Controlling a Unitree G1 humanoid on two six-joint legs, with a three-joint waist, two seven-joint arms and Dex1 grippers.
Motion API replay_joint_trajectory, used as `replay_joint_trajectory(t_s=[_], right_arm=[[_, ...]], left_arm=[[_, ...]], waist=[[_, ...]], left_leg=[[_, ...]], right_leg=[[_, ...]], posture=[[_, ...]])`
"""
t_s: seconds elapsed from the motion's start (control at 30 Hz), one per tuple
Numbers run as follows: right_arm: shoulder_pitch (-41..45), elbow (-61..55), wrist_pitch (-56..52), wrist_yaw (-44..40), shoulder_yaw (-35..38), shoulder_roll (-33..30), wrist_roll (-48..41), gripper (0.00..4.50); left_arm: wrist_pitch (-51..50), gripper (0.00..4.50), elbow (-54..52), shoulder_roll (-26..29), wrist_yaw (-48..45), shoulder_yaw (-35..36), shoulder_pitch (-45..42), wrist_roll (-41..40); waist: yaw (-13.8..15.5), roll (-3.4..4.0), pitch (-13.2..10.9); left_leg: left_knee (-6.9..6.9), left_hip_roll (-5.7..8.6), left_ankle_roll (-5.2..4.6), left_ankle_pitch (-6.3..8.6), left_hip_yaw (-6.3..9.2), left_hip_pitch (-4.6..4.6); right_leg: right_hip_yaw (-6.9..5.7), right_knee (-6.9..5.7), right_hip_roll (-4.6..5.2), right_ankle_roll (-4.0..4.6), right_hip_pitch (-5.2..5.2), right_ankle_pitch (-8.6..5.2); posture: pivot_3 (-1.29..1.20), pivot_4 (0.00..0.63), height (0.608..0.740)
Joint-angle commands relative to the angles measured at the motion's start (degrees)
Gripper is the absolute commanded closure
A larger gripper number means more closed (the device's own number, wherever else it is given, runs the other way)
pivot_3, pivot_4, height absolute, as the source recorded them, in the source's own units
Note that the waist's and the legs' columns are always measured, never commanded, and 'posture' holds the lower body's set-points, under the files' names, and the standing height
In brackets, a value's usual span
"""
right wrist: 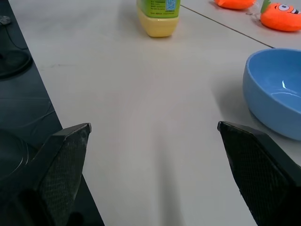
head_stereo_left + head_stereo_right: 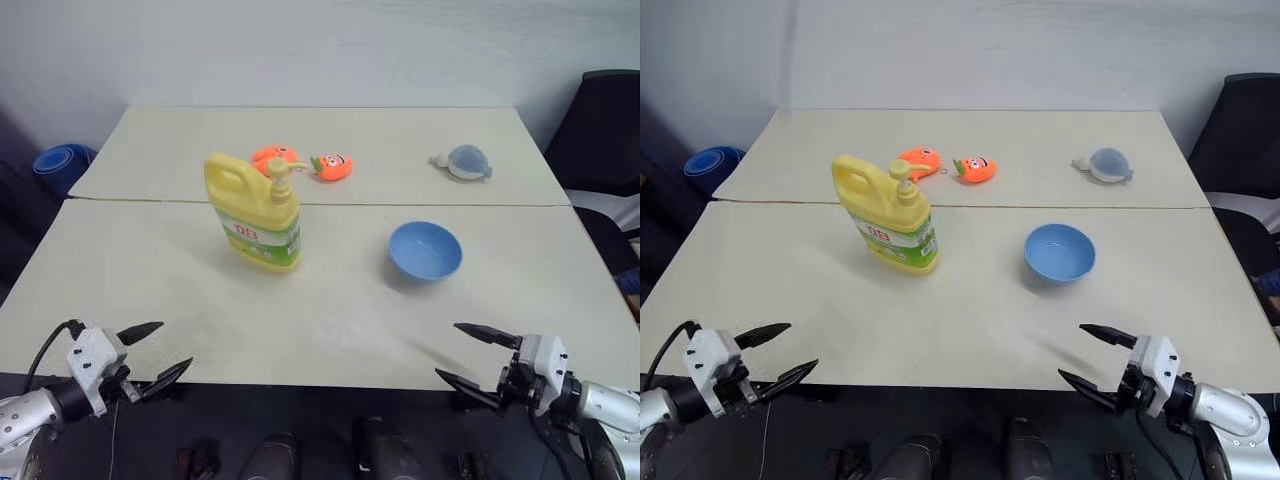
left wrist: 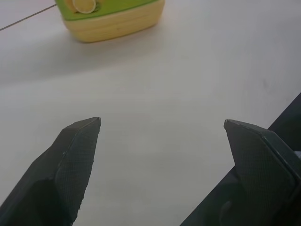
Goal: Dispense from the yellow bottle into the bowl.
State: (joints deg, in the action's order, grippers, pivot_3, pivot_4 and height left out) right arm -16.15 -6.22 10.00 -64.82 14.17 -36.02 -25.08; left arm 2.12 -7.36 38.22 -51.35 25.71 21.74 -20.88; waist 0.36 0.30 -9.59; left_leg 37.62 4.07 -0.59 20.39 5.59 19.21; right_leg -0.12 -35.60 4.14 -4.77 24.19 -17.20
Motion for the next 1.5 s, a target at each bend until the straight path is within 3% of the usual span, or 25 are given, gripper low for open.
replay_joint_trajectory(t_s=[0.03,0.27,0.43,0.6,0.9,1.0,1.33,1.4,1.5], right_arm=[[1.8,-1.7,-0.2,2.8,0.7,0.2,0.0,0.0],[17.9,-2.7,-16.8,12.7,-4.7,-0.6,1.8,0.0],[29.6,5.3,-21.2,14.1,-11.5,-0.9,8.7,0.0],[36.9,17.5,-20.4,16.0,-14.9,1.7,13.0,0.0],[42.1,30.2,-12.8,17.0,-15.9,5.6,16.5,0.0],[43.4,32.7,-10.3,16.9,-15.9,6.1,17.2,0.59],[46.9,40.0,-5.2,13.2,-17.6,5.7,19.8,4.13],[47.9,40.5,-4.7,11.5,-18.0,5.6,19.6,4.49],[49.2,38.4,-5.8,7.5,-19.1,4.7,19.2,4.5]], left_arm=[[1.7,0.04,-0.6,-0.9,0.8,-1.3,-1.2,0.7],[-11.1,0.04,-10.5,0.1,-3.6,-5.0,-6.8,-13.4],[-16.2,0.04,-16.5,0.4,-2.4,-9.3,-15.1,-15.6],[-18.5,0.04,-19.2,0.2,-1.3,-11.4,-17.9,-15.6],[-19.5,0.04,-22.0,-0.9,1.5,-9.6,-14.6,-16.4],[-21.0,0.0,-22.2,-1.3,2.9,-8.2,-14.4,-18.6],[-21.8,0.0,-22.5,-0.9,3.4,-7.1,-15.1,-18.9],[-22.9,0.0,-22.8,-0.6,3.7,-5.5,-15.7,-21.0],[-24.7,0.19,-23.7,-0.2,4.8,-2.4,-17.2,-25.4]], waist=[[0.2,0.0,0.0],[0.1,-0.05,0.0],[0.5,-0.04,0.0],[0.4,-0.04,0.0],[-0.5,-0.04,0.0],[-0.5,-0.04,0.0],[-0.6,-0.04,0.0],[-0.8,-0.13,0.0],[-0.8,-0.12,0.0]], left_leg=[[0.01,0.0,0.0,0.0,0.0,0.0],[0.05,-0.03,0.03,0.0,0.01,0.01],[0.15,0.01,0.03,-0.01,0.03,0.07],[0.15,0.02,0.04,0.0,0.02,0.27],[0.25,0.0,0.06,-0.01,-0.03,0.29],[0.29,0.01,0.06,-0.01,-0.03,0.29],[0.32,0.02,0.06,-0.01,-0.03,0.3],[0.35,0.0,0.06,-0.01,-0.1,0.22],[0.33,-0.06,0.1,0.01,-0.09,0.21]], right_leg=[[0.0,0.0,0.0,0.0,0.0,0.0],[-0.01,-0.07,0.0,0.0,0.02,0.01],[-0.03,-0.07,0.0,-0.01,0.05,0.01],[-0.04,-0.06,-0.01,-0.01,0.25,0.01],[0.0,-0.23,-0.04,-0.01,0.29,0.01],[0.0,-0.23,-0.04,0.0,0.29,0.01],[0.0,-0.25,-0.04,-0.01,0.28,0.01],[0.06,-0.29,-0.07,0.0,0.25,0.01],[0.05,-0.3,-0.11,0.0,0.26,0.0]], posture=[[0.0,0.15,0.74],[0.0,0.15,0.74],[0.0,0.15,0.74],[0.0,0.15,0.74],[0.0,0.15,0.74],[0.0,0.15,0.74],[0.0,0.15,0.74],[0.0,0.15,0.74],[0.0,0.15,0.74]])
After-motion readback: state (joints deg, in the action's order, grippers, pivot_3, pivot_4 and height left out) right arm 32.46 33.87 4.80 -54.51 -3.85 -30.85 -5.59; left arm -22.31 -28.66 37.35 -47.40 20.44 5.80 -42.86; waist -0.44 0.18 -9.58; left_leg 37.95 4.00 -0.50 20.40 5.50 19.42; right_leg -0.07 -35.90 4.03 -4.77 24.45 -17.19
